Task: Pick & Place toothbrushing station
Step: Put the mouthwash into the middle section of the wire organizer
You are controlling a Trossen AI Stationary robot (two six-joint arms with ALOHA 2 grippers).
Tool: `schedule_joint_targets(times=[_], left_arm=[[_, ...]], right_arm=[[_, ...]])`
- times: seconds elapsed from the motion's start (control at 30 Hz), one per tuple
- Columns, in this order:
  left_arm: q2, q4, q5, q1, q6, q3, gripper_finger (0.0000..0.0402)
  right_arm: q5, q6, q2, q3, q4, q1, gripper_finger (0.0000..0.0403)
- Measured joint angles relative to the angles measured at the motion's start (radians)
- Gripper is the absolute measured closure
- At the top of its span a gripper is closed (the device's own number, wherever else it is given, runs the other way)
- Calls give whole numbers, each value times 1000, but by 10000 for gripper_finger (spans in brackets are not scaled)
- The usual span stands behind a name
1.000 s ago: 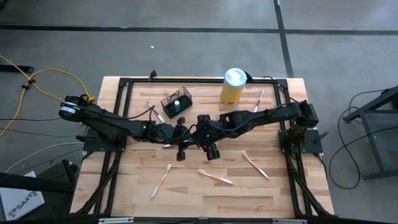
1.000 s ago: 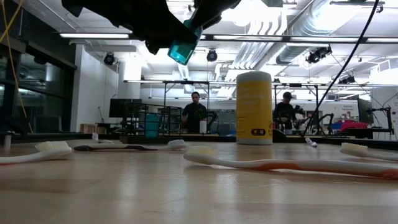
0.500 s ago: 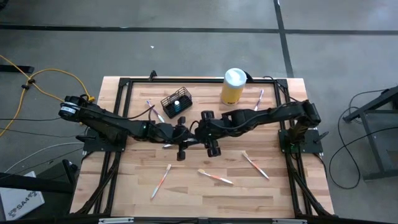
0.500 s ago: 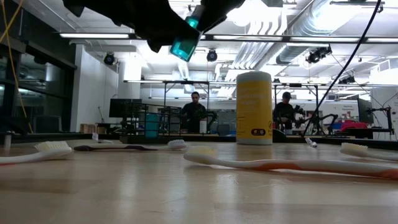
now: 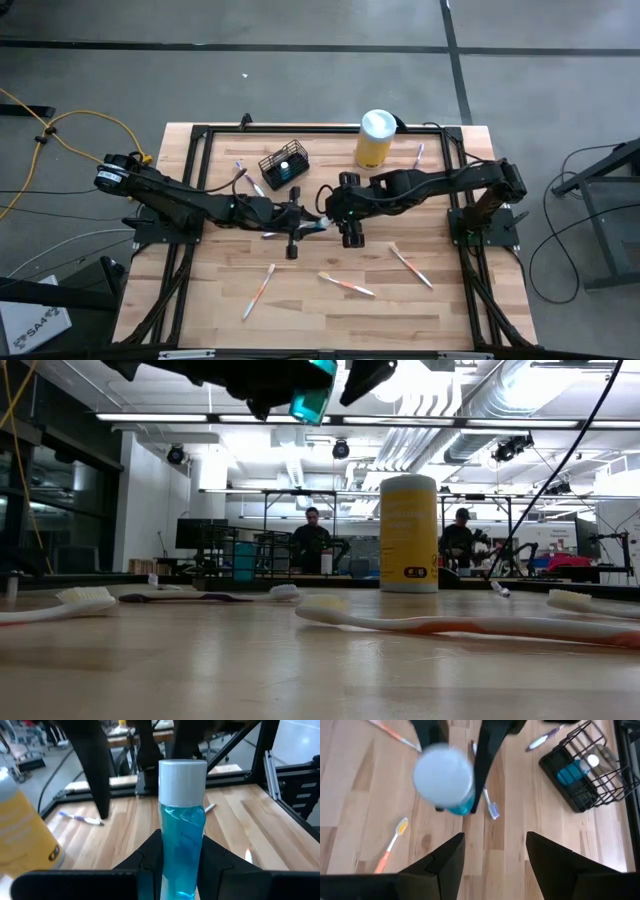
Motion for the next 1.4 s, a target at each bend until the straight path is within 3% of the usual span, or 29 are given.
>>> schedule_joint_targets(times=[0.2, 0.5, 0.67, 1.4], left_arm=[[0, 61, 0, -14, 65, 0, 330], [0, 128, -2, -41, 117, 0, 330], [0, 176, -1, -65, 164, 0, 330], [0, 292, -1, -87, 223, 0, 330]], right_arm=[[1, 0, 0, 0, -19, 17, 203], [-39, 1, -11, 0, 36, 49, 260], [-50, 2, -10, 0, 59, 67, 271], [-56, -53, -9, 0, 187, 90, 200]])
